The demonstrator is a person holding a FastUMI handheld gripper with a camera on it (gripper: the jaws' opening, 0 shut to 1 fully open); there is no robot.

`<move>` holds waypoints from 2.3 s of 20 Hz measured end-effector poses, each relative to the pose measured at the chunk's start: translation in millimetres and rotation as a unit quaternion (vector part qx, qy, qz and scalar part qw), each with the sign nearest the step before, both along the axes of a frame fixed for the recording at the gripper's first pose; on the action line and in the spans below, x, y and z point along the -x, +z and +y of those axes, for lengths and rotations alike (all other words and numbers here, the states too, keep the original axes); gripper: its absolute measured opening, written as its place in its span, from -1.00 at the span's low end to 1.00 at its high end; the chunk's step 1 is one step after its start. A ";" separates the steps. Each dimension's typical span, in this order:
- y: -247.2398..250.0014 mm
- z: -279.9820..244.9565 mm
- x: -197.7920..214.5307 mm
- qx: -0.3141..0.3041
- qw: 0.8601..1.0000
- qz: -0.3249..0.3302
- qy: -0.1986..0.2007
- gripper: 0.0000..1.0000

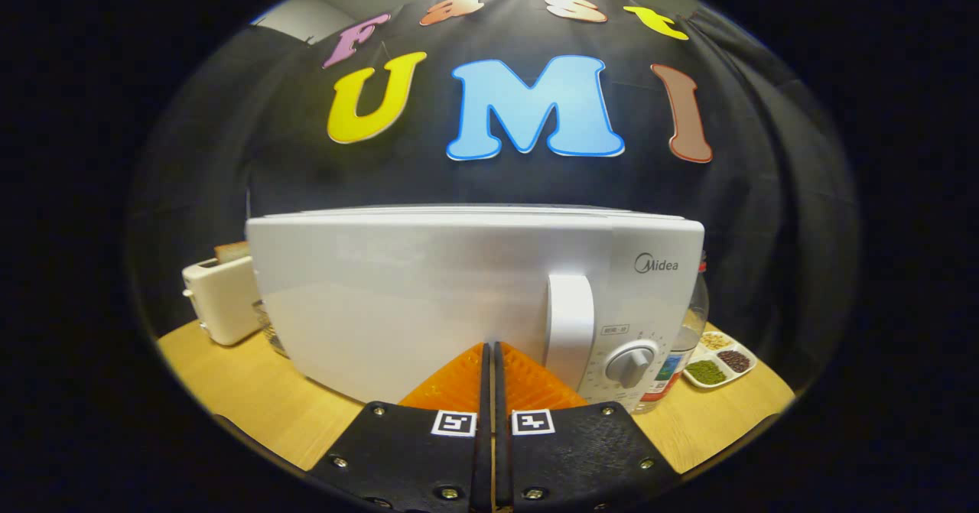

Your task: Open the microwave, put the food inside, and close the microwave door.

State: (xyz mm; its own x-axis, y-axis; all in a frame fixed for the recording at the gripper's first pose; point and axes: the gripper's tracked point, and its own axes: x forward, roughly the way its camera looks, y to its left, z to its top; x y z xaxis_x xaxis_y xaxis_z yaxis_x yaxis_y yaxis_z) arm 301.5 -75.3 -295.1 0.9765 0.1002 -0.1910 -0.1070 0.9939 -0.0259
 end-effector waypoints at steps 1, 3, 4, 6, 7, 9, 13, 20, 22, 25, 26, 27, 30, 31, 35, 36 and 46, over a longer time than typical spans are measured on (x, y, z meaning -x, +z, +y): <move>-1.5 0.0 -2.0 -0.011 1.000 0.002 0.002 -0.95; -2.3 2.5 -4.0 -0.011 1.000 0.002 0.001 -0.90; -2.0 3.7 -3.3 -0.007 1.000 0.002 0.002 -0.90; -2.0 3.4 -1.9 -0.012 1.000 0.012 -0.003 -0.90; -1.6 3.3 -0.2 -0.024 1.000 0.020 -0.003 -0.90; 3.4 6.3 9.9 -0.039 0.999 0.028 0.000 -0.89; 26.5 -2.8 46.7 -0.019 1.000 0.008 -0.006 -0.89; 87.4 -10.5 137.8 -0.037 0.999 0.008 -0.017 -0.89; 115.2 -14.5 164.0 -0.038 0.999 -0.001 -0.022 -0.89; 146.7 -18.2 197.0 -0.046 0.999 -0.003 -0.029 -0.89; 154.9 -19.3 206.0 -0.046 0.998 -0.003 -0.031 -0.89; 160.0 -20.7 214.2 -0.045 0.998 -0.004 -0.037 -0.89; 181.3 -25.2 237.1 -0.024 0.998 -0.016 -0.054 -0.89; 193.7 -31.8 242.7 -0.017 0.997 -0.035 -0.071 -0.89; 234.9 -46.7 271.3 -0.012 0.987 -0.083 -0.136 -0.67; 239.8 -47.6 277.0 -0.012 0.985 -0.088 -0.150 -0.13; 247.7 -15.1 293.1 -0.003 0.991 -0.087 -0.102 0.86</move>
State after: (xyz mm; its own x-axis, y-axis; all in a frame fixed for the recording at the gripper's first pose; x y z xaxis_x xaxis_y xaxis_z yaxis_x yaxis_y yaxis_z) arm 8.4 -90.3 -47.4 0.9947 -0.1013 -0.0172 0.1010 0.9947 -0.0196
